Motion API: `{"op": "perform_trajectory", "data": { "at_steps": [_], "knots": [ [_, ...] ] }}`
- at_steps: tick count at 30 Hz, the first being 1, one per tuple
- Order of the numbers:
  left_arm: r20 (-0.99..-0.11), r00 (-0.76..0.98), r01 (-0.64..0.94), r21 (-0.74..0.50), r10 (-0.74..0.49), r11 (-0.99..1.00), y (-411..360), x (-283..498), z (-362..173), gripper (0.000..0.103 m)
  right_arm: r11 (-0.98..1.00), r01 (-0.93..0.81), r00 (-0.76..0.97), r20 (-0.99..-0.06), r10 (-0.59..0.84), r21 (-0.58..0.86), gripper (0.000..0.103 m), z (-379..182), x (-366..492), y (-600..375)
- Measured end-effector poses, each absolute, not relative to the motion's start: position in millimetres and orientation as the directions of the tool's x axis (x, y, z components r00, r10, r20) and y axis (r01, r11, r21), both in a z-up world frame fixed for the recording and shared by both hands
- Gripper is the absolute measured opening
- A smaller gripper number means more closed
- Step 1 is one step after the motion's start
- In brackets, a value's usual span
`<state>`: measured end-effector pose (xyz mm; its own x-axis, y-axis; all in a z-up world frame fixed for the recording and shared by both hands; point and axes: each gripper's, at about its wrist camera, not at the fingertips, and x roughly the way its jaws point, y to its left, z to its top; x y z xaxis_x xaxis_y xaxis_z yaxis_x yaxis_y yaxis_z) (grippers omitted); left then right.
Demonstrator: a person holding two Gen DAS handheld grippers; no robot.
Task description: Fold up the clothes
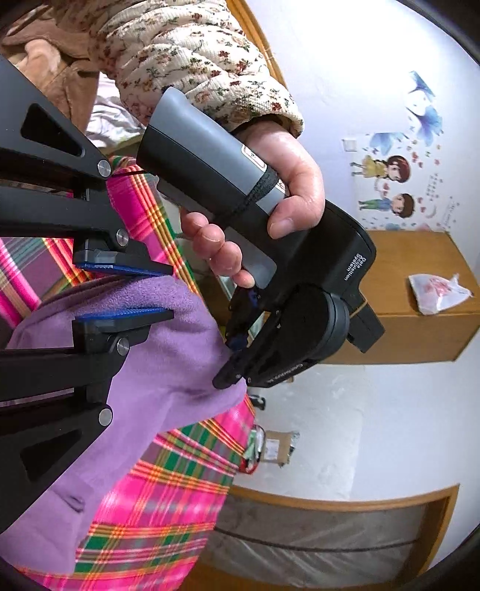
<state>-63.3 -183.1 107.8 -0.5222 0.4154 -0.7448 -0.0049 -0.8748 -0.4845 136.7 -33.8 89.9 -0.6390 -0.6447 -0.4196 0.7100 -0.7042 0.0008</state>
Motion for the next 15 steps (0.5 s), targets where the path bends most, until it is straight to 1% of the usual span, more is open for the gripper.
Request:
{"op": "perform_trajectory", "data": {
  "at_steps": [7, 15],
  "knots": [
    [-0.727, -0.552, -0.027, -0.474, 0.409, -0.88, -147.5, -60.0, 135.8, 0.011, -0.728, 0.685, -0.67, -0.368, -0.645, 0.03, 0.016, 107.2, 132.5, -0.9],
    [-0.732, -0.546, -0.086, -0.434, 0.407, -0.897, -92.8, -66.9, 160.9, 0.012, -0.769, 0.634, -0.712, -0.325, -0.623, 0.085, 0.016, 128.8, 128.2, 51.0]
  ]
}}
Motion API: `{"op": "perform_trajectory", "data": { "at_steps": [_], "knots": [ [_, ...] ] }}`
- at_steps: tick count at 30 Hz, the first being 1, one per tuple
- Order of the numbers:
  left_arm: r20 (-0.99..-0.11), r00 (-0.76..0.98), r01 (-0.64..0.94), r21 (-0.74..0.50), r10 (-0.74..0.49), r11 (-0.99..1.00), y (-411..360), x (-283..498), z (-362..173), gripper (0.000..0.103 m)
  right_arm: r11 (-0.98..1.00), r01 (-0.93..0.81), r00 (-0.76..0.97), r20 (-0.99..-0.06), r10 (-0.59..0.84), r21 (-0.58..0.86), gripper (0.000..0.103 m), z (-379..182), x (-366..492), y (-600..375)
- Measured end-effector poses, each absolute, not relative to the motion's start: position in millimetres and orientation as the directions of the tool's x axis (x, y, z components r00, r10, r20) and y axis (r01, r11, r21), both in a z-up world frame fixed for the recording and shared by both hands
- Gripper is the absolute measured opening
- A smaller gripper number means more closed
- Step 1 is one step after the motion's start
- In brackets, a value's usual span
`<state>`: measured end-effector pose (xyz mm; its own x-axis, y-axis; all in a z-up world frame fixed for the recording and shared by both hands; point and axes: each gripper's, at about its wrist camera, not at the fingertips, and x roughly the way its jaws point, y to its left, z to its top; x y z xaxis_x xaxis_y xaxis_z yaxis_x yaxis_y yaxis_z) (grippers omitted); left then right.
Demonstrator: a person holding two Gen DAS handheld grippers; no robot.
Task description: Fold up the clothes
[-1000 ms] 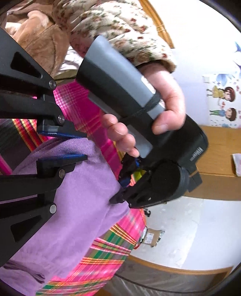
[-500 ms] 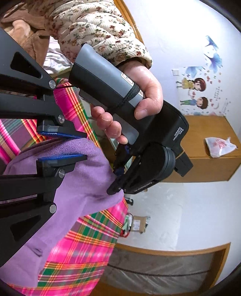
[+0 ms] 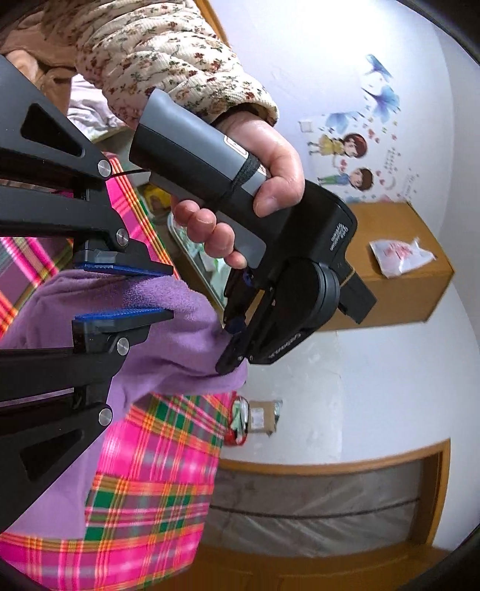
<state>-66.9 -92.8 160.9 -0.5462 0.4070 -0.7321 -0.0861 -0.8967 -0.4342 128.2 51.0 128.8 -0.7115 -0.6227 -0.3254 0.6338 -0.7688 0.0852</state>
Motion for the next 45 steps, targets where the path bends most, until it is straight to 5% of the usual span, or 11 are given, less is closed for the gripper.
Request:
{"op": "perform_trajectory", "data": {
  "at_steps": [17, 45],
  "knots": [
    [-0.768, -0.443, -0.167, -0.436, 0.463, -0.884, 31.4, -108.7, 156.5, 0.012, -0.876, 0.443, -0.816, -0.32, -0.482, 0.19, 0.016, 124.4, 111.2, 181.6],
    [-0.86, -0.209, -0.225, -0.421, 0.465, -0.879, 166.4, -156.6, 62.0, 0.015, -0.934, 0.153, -0.816, -0.492, -0.304, 0.324, 0.016, 45.1, 83.8, 291.9]
  ]
}}
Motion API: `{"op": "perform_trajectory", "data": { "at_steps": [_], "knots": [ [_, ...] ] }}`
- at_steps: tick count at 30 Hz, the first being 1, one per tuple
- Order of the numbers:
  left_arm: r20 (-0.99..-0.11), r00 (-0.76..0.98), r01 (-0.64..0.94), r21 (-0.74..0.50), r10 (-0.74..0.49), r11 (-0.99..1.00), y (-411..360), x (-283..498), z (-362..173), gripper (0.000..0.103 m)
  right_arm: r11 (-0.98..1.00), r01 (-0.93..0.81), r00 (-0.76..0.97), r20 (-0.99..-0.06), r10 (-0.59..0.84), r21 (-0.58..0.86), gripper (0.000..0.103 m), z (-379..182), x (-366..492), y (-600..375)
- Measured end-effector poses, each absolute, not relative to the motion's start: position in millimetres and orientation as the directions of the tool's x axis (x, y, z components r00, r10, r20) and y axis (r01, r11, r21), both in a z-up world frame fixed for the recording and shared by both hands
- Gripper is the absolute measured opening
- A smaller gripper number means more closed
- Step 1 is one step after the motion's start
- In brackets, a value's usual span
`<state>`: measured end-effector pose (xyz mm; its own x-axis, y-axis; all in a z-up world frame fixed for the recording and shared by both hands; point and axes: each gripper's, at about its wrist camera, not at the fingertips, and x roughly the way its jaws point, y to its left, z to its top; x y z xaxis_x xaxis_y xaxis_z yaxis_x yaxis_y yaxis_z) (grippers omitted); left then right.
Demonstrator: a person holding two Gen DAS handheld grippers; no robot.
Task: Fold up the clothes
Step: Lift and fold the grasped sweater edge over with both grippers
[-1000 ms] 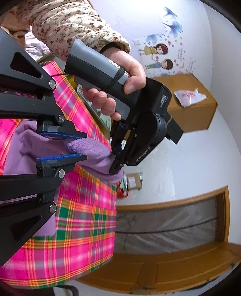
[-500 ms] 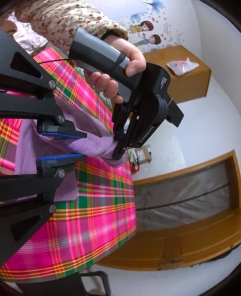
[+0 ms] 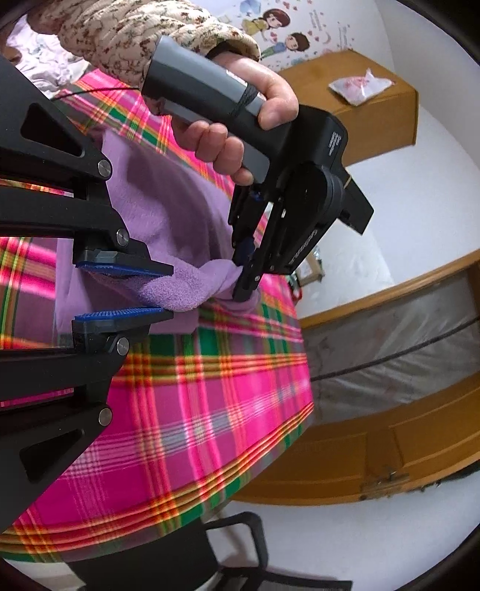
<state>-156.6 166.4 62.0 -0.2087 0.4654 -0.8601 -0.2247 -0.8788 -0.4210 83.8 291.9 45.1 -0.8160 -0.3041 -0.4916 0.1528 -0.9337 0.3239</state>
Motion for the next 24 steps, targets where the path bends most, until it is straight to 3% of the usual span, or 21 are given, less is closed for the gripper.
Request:
{"op": "perform_trajectory", "data": {
  "at_steps": [13, 19, 24],
  "knots": [
    [-0.821, -0.243, -0.273, -0.453, 0.517, -0.849, 167.7, -143.6, 58.3, 0.02, -0.922, 0.1, -0.775, -0.552, -0.309, 0.375, 0.019, 15.8, 77.3, 314.9],
    [-0.818, -0.347, -0.3, -0.366, 0.458, -0.881, 142.8, -118.1, 73.6, 0.02, -0.927, 0.085, -0.767, -0.57, -0.295, 0.365, 0.02, 11.0, 81.0, 319.0],
    [-0.811, -0.369, -0.253, -0.383, 0.455, -0.888, 109.8, -97.3, 69.3, 0.02, -0.931, 0.079, -0.766, -0.575, -0.286, 0.358, 0.018, 8.7, 84.8, 321.7]
  ]
}}
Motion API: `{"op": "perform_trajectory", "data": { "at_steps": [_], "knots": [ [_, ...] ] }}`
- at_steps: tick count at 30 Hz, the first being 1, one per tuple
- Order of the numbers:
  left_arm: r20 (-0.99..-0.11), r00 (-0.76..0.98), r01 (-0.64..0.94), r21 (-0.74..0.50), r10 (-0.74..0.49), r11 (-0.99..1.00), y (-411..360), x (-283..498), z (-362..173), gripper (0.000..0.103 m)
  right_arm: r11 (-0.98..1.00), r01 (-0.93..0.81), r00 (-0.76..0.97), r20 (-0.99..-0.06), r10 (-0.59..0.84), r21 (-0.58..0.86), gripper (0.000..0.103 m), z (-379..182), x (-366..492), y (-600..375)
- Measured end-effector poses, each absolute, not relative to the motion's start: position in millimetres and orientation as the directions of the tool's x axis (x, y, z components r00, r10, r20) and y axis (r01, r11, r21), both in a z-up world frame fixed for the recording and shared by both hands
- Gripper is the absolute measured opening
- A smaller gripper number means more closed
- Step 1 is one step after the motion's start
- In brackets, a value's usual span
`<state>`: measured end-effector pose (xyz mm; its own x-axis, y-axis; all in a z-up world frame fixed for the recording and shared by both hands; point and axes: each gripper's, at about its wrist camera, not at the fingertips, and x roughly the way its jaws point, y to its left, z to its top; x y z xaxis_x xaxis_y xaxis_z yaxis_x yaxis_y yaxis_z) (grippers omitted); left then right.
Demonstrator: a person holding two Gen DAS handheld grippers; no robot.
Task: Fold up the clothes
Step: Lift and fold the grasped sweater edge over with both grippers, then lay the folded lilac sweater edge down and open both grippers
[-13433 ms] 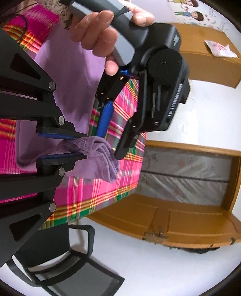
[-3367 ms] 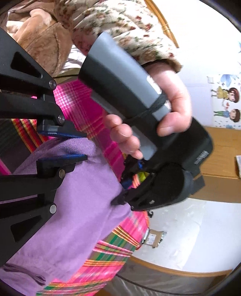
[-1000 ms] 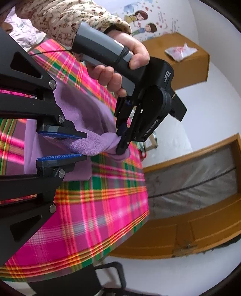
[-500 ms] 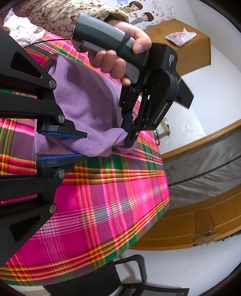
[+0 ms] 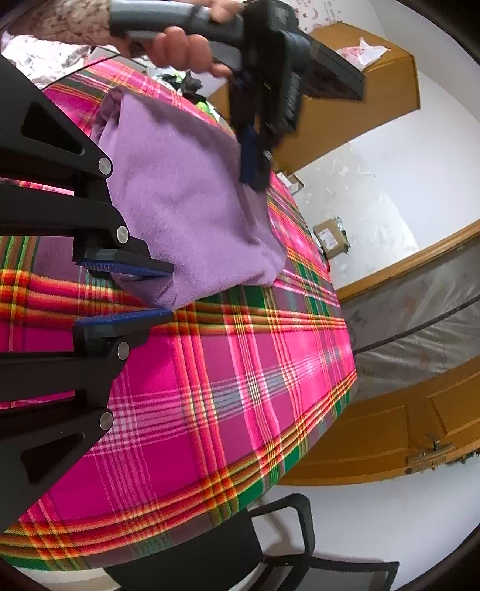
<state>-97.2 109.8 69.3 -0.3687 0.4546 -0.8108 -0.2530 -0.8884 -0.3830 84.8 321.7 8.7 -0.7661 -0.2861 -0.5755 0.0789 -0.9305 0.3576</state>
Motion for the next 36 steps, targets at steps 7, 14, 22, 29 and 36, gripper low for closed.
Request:
{"op": "perform_trajectory", "data": {
  "at_steps": [7, 14, 22, 29, 36],
  "knots": [
    [-0.783, -0.406, -0.214, -0.419, 0.471, -0.882, 71.9, -67.8, 63.3, 0.021, -0.921, 0.085, -0.758, -0.575, -0.307, 0.38, 0.017, 9.8, 79.0, 328.1],
    [-0.762, -0.419, -0.197, -0.455, 0.494, -0.868, 53.7, -44.4, 57.0, 0.021, -0.883, 0.096, -0.752, -0.548, -0.366, 0.459, 0.031, 12.5, 58.3, 338.4],
    [-0.74, -0.433, -0.174, -0.492, 0.515, -0.853, 31.5, -28.5, 47.1, 0.021, -0.819, 0.109, -0.676, -0.562, -0.476, 0.563, 0.034, -1.3, 35.5, 339.2],
    [-0.728, -0.434, -0.163, -0.516, 0.53, -0.841, 23.3, -26.7, 42.9, 0.021, -0.796, 0.177, -0.66, -0.53, -0.532, 0.579, 0.013, 11.7, 41.9, 327.0],
    [-0.718, -0.443, -0.136, -0.538, 0.537, -0.832, 10.5, -24.1, 39.2, 0.021, -0.741, 0.208, -0.685, -0.445, -0.577, 0.639, 0.012, 37.3, 67.7, 327.1]
  ]
}}
